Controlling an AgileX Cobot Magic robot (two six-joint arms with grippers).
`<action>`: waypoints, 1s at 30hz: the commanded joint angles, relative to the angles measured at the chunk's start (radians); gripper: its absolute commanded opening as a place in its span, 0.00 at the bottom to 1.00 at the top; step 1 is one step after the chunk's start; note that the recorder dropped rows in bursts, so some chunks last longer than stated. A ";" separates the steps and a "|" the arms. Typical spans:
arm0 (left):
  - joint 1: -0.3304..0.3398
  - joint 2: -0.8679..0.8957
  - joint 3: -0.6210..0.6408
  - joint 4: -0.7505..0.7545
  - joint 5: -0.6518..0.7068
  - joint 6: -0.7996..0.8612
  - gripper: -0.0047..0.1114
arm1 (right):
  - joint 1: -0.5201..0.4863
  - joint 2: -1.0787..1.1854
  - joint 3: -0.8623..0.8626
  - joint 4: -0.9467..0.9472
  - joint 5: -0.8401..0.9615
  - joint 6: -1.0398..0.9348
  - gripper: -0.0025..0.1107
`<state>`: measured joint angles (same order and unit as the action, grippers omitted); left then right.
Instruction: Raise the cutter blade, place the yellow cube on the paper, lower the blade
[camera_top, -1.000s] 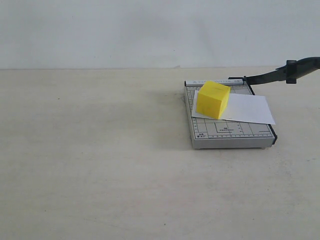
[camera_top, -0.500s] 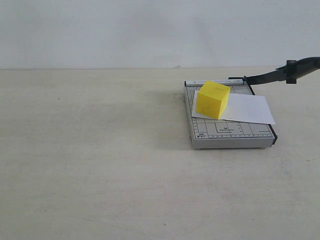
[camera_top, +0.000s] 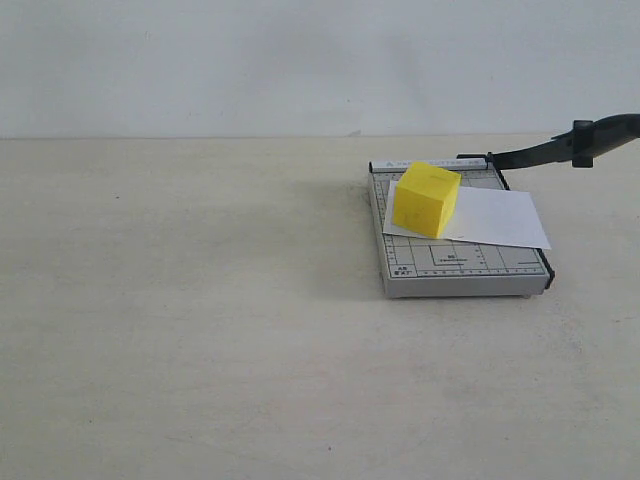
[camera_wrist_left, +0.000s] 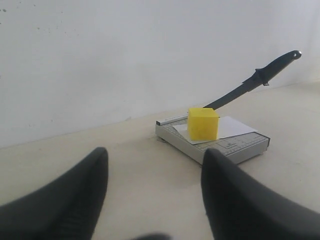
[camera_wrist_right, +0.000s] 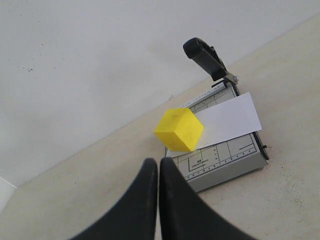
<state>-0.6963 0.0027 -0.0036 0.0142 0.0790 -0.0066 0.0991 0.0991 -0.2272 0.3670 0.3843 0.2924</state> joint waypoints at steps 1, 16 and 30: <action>0.001 -0.003 0.004 -0.006 -0.004 0.007 0.50 | 0.001 -0.007 0.000 -0.008 -0.007 -0.008 0.03; 0.573 -0.003 0.004 -0.006 -0.004 0.007 0.50 | 0.001 -0.007 0.000 -0.008 -0.013 -0.007 0.03; 0.785 -0.003 0.004 -0.006 -0.004 0.007 0.50 | 0.001 -0.007 0.000 0.008 -0.003 -0.012 0.03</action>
<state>0.0838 0.0027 -0.0036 0.0142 0.0790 -0.0066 0.0991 0.0991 -0.2272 0.3708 0.3798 0.2924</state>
